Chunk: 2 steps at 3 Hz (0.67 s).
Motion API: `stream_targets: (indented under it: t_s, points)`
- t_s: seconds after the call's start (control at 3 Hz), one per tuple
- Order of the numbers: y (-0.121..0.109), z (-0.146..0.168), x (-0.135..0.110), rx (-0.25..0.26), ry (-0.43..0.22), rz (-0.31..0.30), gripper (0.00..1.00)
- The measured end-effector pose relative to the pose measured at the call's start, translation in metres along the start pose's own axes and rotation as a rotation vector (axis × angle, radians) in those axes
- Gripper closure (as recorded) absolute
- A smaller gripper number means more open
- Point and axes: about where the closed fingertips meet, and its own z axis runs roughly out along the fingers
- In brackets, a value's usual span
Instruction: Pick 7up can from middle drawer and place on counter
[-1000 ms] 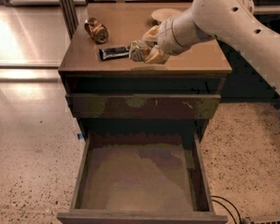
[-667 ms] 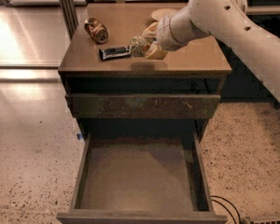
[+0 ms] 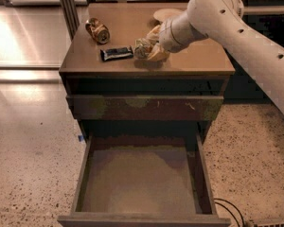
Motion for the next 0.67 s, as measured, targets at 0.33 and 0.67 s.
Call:
stream_targets:
  t_s: [0.33,0.67]
  points:
    - [0.0136,0.007,0.0088,-0.033,0.008,0.034,1.0]
    - [0.0138,0.0072,0.0088,-0.034,0.008,0.034,0.83]
